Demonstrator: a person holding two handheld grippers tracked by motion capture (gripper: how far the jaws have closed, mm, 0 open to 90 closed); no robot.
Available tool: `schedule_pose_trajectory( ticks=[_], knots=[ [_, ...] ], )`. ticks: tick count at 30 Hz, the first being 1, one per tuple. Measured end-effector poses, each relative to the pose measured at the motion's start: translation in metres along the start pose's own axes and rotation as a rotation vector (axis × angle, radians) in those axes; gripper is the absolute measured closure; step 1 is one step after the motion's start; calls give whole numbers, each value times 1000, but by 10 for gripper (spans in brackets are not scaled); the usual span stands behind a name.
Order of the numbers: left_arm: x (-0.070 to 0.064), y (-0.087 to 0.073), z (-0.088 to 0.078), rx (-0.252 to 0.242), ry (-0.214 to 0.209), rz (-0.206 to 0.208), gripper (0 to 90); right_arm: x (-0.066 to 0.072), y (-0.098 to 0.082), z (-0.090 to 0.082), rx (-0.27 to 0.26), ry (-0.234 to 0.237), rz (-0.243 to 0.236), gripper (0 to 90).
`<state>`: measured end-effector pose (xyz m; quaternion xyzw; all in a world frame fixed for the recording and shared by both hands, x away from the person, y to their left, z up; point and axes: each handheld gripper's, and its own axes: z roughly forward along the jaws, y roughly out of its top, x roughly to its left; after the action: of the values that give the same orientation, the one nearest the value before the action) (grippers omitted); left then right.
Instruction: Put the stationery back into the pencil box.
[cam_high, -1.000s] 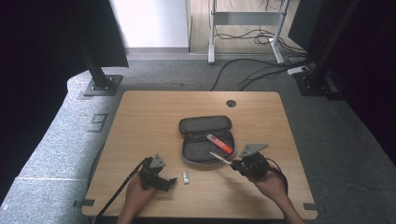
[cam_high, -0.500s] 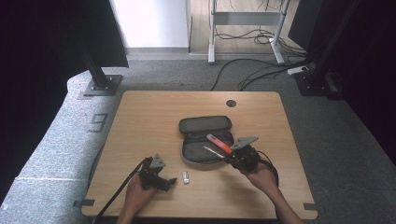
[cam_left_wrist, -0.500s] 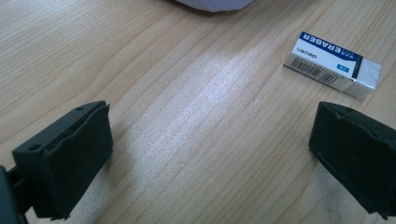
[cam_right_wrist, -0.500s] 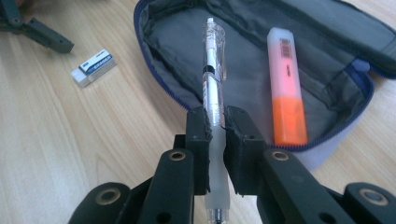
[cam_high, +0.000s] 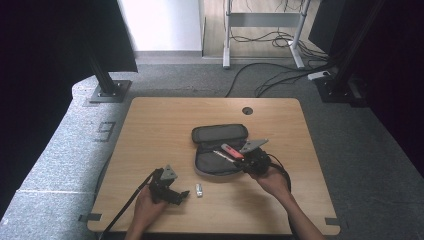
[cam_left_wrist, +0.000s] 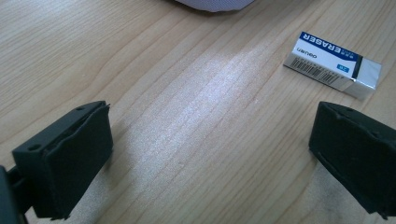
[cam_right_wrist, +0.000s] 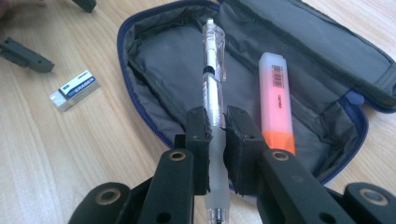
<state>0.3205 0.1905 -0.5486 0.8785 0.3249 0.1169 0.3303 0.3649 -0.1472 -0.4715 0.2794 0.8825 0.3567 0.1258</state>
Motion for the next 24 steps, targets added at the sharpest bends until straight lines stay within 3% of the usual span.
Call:
schedule_pose_trajectory(
  ticks=[24],
  knots=[
    [0,0,0,-1,1,0,0,-15,3,35,28,-35,9,785]
  ],
)
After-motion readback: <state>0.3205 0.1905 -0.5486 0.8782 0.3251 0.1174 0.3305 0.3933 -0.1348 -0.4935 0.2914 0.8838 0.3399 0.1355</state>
